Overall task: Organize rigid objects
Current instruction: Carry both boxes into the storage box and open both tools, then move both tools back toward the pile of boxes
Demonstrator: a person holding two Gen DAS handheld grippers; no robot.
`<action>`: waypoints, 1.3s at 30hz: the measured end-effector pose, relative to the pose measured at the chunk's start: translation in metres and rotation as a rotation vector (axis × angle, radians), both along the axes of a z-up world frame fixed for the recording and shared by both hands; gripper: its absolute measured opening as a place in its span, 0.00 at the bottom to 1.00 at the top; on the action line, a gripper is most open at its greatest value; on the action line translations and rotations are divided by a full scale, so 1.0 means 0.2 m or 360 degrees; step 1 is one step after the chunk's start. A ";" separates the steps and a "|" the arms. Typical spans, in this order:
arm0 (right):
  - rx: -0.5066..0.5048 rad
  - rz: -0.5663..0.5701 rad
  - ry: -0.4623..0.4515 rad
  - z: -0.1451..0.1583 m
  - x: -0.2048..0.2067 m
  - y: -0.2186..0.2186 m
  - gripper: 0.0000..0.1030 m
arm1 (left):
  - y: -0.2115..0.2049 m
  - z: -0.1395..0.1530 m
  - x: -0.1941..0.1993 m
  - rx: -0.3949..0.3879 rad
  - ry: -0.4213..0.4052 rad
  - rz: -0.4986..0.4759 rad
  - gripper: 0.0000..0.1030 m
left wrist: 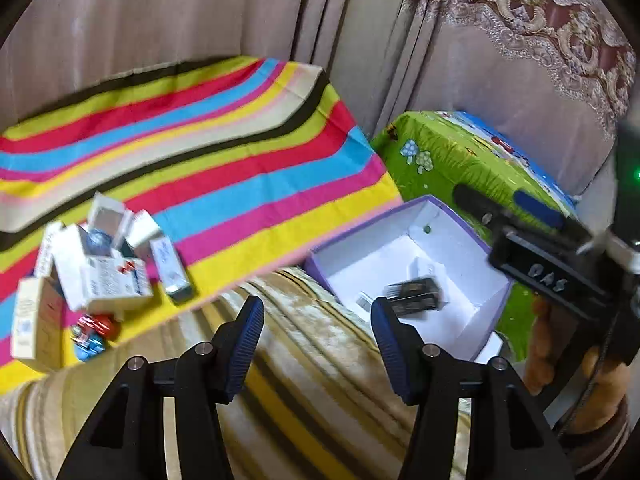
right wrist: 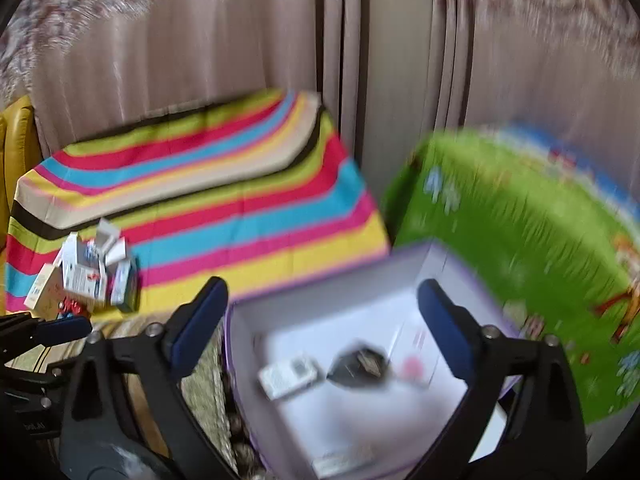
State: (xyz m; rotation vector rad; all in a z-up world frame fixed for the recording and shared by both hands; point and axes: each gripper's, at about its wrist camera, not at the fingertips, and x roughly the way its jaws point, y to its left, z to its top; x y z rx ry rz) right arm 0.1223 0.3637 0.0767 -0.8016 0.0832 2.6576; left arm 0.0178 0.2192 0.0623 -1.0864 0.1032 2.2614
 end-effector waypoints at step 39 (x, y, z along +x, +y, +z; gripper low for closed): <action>-0.0416 0.0710 -0.0566 -0.29 -0.37 -0.64 1.00 | -0.92 -0.16 -0.18 0.0357 -0.0302 0.0538 0.55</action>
